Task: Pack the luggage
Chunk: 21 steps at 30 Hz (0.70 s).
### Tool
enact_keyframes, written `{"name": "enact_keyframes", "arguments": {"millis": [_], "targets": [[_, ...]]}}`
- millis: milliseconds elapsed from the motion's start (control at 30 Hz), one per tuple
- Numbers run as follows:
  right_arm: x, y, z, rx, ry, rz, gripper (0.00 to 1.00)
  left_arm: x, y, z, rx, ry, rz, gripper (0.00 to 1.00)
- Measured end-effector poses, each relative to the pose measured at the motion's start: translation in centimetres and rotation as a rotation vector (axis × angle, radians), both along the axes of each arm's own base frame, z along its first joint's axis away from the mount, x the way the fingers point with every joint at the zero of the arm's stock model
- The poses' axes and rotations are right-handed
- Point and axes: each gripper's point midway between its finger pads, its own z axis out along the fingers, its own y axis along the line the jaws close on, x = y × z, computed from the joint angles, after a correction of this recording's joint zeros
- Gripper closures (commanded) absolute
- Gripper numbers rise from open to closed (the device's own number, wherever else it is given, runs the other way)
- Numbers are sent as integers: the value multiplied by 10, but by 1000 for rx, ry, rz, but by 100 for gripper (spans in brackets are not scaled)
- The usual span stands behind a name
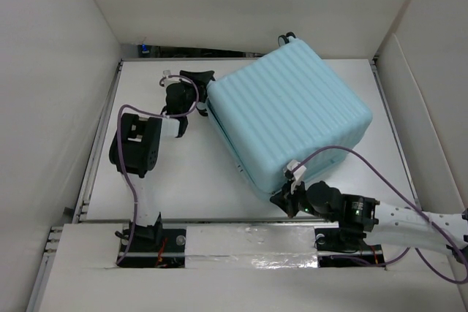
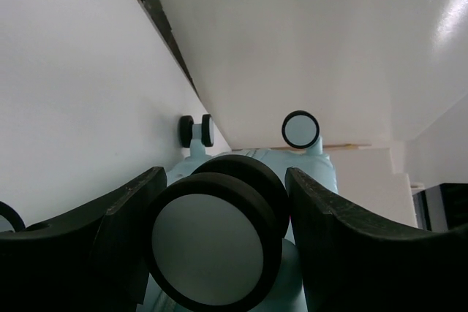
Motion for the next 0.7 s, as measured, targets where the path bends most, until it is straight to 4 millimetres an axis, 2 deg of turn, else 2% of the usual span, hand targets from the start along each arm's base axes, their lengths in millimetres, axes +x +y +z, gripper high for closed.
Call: {"name": "enact_keyframes", "arguments": {"millis": [400, 700], "targets": [[24, -11, 15, 6, 11, -13, 100, -18, 50, 22, 242, 107, 66, 100], [28, -13, 11, -13, 25, -15, 100, -23, 61, 16, 360, 166, 67, 100]]}}
